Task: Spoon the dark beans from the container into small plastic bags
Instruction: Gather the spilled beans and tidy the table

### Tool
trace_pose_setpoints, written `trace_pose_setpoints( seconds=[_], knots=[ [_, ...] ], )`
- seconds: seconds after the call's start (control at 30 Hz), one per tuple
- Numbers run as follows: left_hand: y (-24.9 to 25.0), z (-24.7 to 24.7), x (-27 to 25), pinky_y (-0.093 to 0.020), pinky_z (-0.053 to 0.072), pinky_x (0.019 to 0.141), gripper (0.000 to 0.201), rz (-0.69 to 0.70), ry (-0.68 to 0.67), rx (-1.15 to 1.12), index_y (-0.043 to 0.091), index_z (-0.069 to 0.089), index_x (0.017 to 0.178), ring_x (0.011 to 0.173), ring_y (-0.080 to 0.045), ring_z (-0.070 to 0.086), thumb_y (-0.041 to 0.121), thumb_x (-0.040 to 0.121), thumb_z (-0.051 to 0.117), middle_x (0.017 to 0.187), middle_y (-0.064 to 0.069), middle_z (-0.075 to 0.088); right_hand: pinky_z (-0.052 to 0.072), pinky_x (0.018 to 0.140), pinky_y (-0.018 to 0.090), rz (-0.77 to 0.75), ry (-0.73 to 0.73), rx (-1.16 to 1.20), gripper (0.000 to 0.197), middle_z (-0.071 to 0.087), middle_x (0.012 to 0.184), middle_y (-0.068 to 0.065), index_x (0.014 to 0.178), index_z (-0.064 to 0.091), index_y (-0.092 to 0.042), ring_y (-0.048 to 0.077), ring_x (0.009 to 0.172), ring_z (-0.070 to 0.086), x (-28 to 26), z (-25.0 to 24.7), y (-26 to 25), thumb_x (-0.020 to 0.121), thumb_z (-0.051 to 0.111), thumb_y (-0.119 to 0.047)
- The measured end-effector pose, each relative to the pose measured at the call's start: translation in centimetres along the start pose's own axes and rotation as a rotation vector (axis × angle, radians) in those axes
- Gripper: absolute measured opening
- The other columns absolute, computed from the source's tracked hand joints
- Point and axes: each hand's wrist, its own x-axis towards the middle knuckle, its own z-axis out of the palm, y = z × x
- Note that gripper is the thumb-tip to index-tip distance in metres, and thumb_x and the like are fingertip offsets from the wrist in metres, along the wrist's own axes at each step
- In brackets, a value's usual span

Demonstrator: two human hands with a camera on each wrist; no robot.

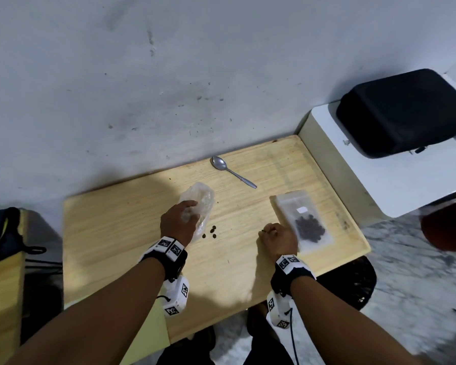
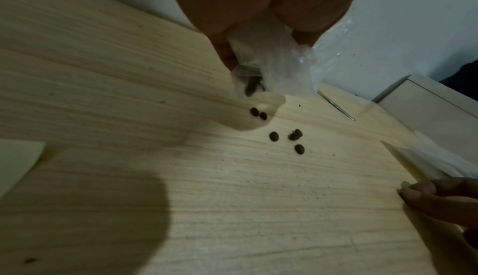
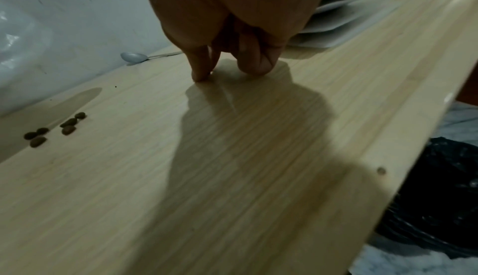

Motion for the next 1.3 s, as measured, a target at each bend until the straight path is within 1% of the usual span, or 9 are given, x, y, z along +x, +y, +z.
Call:
trace_pose_setpoints(
  seconds=[0.23, 0.4, 0.5, 0.6, 0.7, 0.83, 0.93, 1.17, 1.3],
  knots=[
    [0.2, -0.2, -0.2, -0.020, 0.044, 0.086, 0.023, 0.009, 0.007, -0.027, 0.026, 0.071, 0.098, 0.091, -0.018, 0.066, 0.019, 0.076, 0.074, 0.096, 0.004, 0.073, 0.045, 0.076, 0.028, -0.051, -0.037, -0.177, 0.024, 0.071, 0.097, 0.011, 0.104, 0.064, -0.011, 0.029, 0.096, 0.065, 0.7, 0.5, 0.0, 0.098, 0.050, -0.030],
    [-0.2, -1.0, -0.3, -0.018, 0.040, 0.087, 0.023, -0.014, 0.018, -0.023, 0.026, 0.071, 0.099, 0.094, -0.017, 0.066, 0.020, 0.077, 0.074, 0.098, 0.005, 0.073, 0.031, 0.048, 0.026, 0.289, -0.166, 0.649, 0.027, 0.047, 0.054, 0.005, 0.060, 0.050, -0.014, 0.021, 0.050, 0.038, -0.3, 0.2, -1.9, 0.087, 0.045, -0.015],
    [-0.7, -1.5, -0.4, -0.018, 0.040, 0.090, 0.024, -0.029, 0.026, -0.019, 0.026, 0.071, 0.100, 0.098, -0.017, 0.065, 0.020, 0.078, 0.074, 0.099, 0.004, 0.073, 0.017, 0.040, 0.016, 0.360, -0.322, 0.853, 0.024, 0.041, 0.051, 0.004, 0.058, 0.045, -0.012, 0.014, 0.039, 0.021, -1.0, 0.5, -3.9, 0.077, 0.033, -0.004],
    [-1.6, -2.2, -0.5, -0.022, 0.043, 0.094, 0.024, -0.039, 0.042, -0.018, 0.026, 0.071, 0.100, 0.099, -0.018, 0.066, 0.020, 0.077, 0.074, 0.100, 0.004, 0.073, 0.021, 0.041, 0.017, 0.296, -0.391, 0.665, 0.032, 0.038, 0.045, 0.002, 0.052, 0.042, -0.012, 0.016, 0.043, 0.023, -0.8, 1.6, -5.9, 0.081, 0.038, 0.000],
    [-2.4, -2.7, -0.6, -0.019, 0.041, 0.093, 0.024, -0.052, 0.053, -0.010, 0.026, 0.071, 0.101, 0.100, -0.017, 0.065, 0.020, 0.078, 0.073, 0.100, 0.004, 0.073, 0.032, 0.051, 0.024, -0.048, -0.364, 0.175, 0.037, 0.046, 0.049, -0.004, 0.050, 0.048, -0.021, 0.018, 0.051, 0.040, -0.7, 3.0, -7.2, 0.084, 0.057, -0.009],
    [-3.2, -3.3, -0.7, -0.018, 0.039, 0.091, 0.025, -0.064, 0.071, 0.000, 0.024, 0.071, 0.101, 0.100, -0.018, 0.065, 0.019, 0.077, 0.074, 0.099, 0.003, 0.073, 0.047, 0.066, 0.027, -0.362, -0.413, -0.163, 0.028, 0.067, 0.082, -0.004, 0.099, 0.060, -0.027, 0.016, 0.074, 0.061, -0.9, 5.0, -7.6, 0.077, 0.076, -0.034],
    [-4.1, -3.9, -0.7, -0.017, 0.039, 0.089, 0.025, -0.082, 0.090, -0.009, 0.024, 0.071, 0.102, 0.100, -0.018, 0.066, 0.018, 0.077, 0.074, 0.099, 0.002, 0.073, 0.049, 0.069, 0.030, -0.412, -0.463, -0.302, 0.043, 0.069, 0.078, 0.001, 0.110, 0.052, -0.034, 0.020, 0.075, 0.063, -0.5, 5.9, -7.4, 0.076, 0.077, -0.043],
    [-5.4, -4.7, -0.6, -0.015, 0.038, 0.088, 0.026, -0.128, 0.104, -0.016, 0.026, 0.071, 0.102, 0.101, -0.017, 0.065, 0.020, 0.078, 0.073, 0.101, 0.004, 0.073, 0.043, 0.066, 0.026, -0.427, -0.357, -0.297, 0.019, 0.074, 0.088, -0.001, 0.110, 0.062, -0.027, 0.020, 0.076, 0.064, -1.0, 6.2, -7.7, 0.092, 0.060, -0.032],
    [-5.6, -4.8, -0.5, -0.018, 0.040, 0.087, 0.025, -0.121, 0.113, -0.018, 0.027, 0.071, 0.101, 0.100, -0.019, 0.065, 0.019, 0.077, 0.073, 0.101, 0.003, 0.073, 0.034, 0.062, 0.024, -0.450, -0.358, -0.344, 0.014, 0.059, 0.069, -0.012, 0.104, 0.062, -0.019, 0.025, 0.081, 0.065, -1.1, 5.7, -8.2, 0.095, 0.055, -0.025]
  ],
)
